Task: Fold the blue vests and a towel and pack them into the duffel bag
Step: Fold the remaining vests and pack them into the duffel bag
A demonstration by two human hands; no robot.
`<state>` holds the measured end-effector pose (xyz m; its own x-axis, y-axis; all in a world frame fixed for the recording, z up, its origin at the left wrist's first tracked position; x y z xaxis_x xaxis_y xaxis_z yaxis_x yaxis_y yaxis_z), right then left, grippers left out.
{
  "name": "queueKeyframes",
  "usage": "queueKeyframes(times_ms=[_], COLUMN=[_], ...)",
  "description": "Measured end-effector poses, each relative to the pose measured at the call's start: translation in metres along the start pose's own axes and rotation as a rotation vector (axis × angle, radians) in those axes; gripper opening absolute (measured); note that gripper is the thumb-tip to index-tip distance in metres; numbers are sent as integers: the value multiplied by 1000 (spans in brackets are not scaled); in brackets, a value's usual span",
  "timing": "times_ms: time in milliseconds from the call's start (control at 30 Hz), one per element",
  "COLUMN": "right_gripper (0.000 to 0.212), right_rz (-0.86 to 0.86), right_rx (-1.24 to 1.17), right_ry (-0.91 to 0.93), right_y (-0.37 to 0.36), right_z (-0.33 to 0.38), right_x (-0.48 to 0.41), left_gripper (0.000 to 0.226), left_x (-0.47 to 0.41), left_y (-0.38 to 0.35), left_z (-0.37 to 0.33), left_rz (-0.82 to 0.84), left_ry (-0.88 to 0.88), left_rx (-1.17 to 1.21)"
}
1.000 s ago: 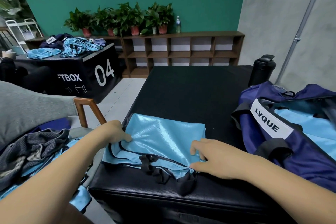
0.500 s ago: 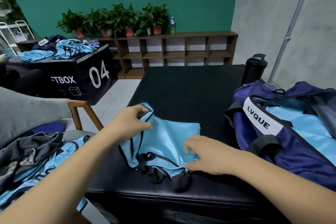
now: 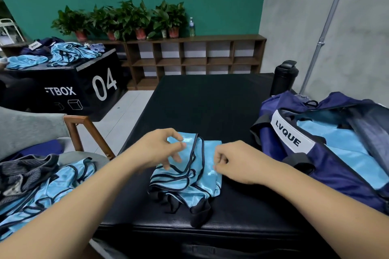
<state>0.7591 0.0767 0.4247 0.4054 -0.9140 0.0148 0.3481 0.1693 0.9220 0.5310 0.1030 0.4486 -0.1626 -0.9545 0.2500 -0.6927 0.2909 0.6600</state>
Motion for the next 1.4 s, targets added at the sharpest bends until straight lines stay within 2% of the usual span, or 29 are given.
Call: queueKeyframes(times_ms=[100, 133, 233, 300, 400, 500, 700, 867, 1100, 1267, 1400], right_gripper=[5, 11, 30, 38, 44, 40, 10, 11, 24, 31, 33], right_rz=[-93, -90, -97, -79, 20, 72, 114, 195, 288, 324, 424], right_rx=[51, 83, 102, 96, 108, 171, 177, 103, 150, 144, 110], right_ry=[29, 46, 54, 44, 38, 37, 31, -1, 73, 148, 235], right_y=[0, -2, -8, -11, -19, -26, -17, -16, -26, -31, -30], right_z=[1, 1, -2, -6, -11, -16, -9, 13, 56, 70, 76], right_x=[-10, -15, -28, -37, -48, -54, -32, 6, 45, 58, 64], left_gripper=[11, 16, 48, 50, 43, 36, 18, 9, 20, 23, 25], left_x=[-9, -11, -13, -11, -9, -11, -37, -58, -74, -67, -55], left_y=[18, 22, 18, 9, 3, 0, 10, 1, -49, -91, -109], left_z=[19, 26, 46, 51, 47, 43, 47, 31, -11, -30, -37], left_rz=[-213, -240, -123, -12, -7, -21, -105, -153, -335, -397, -326], left_ry=[10, 53, 239, 306, 303, 294, 243, 104, -203, -544, -678], left_rx=[-217, -275, -437, -395, -313, -301, -283, -395, -640, -588, -524])
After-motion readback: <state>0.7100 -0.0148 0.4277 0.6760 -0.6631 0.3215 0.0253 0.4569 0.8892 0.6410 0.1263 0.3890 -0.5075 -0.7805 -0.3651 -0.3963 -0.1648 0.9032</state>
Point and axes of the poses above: each hand's wrist, its own x-axis away from the middle knuckle, its own y-axis out of the back of the hand, z = x × y, the point moved 5 cm from there along -x, towards the middle knuckle, and after that the axes turned 7 degrees about y, right-handed, at the moved point
